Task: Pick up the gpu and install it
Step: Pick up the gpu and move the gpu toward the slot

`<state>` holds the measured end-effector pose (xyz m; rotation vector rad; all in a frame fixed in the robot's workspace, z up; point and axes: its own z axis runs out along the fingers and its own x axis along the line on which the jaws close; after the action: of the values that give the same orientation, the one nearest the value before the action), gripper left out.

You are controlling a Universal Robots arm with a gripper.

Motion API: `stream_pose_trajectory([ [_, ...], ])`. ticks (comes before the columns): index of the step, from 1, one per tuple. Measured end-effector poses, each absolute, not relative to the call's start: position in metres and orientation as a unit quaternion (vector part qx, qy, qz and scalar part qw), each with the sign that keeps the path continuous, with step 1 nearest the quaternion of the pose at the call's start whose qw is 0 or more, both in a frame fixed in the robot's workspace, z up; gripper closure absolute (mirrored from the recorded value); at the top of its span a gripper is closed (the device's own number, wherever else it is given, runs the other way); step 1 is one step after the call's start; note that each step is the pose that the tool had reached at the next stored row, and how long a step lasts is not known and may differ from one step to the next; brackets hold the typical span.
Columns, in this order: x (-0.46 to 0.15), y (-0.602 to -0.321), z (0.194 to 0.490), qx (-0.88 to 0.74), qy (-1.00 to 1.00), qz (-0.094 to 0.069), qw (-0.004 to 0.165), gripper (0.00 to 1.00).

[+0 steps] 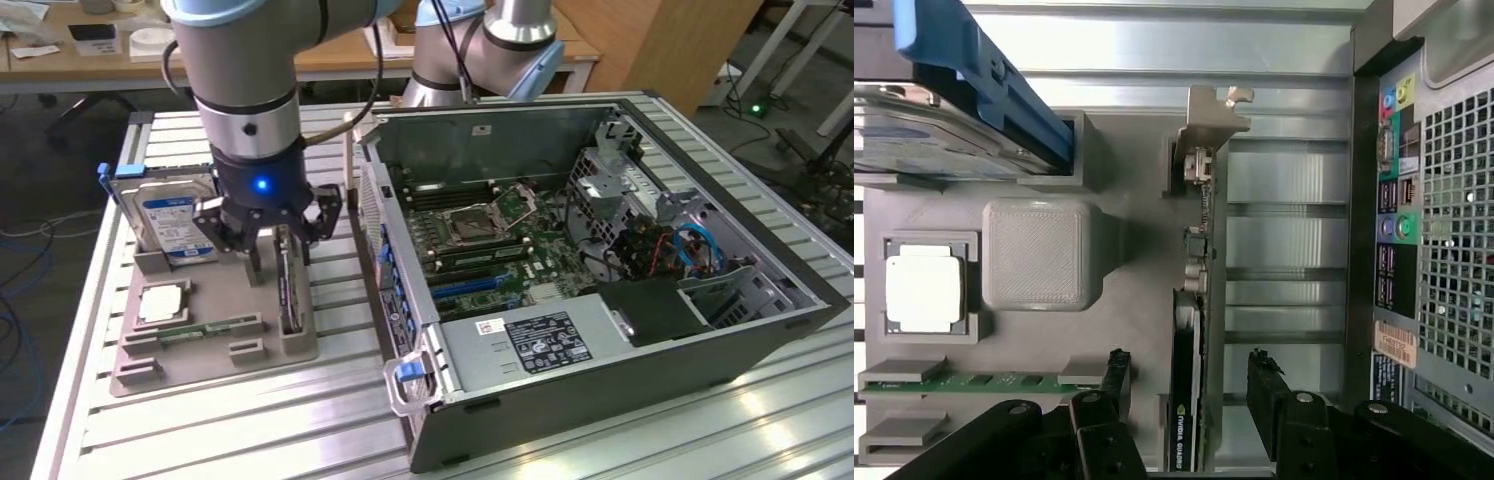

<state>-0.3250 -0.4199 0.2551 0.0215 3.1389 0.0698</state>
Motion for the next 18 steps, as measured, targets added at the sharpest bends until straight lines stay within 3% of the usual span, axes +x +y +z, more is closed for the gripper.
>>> stream_pose_trajectory([
  [18, -0.325, -0.420, 0.222, 0.006, 1.000, 0.022, 0.000, 0.41],
])
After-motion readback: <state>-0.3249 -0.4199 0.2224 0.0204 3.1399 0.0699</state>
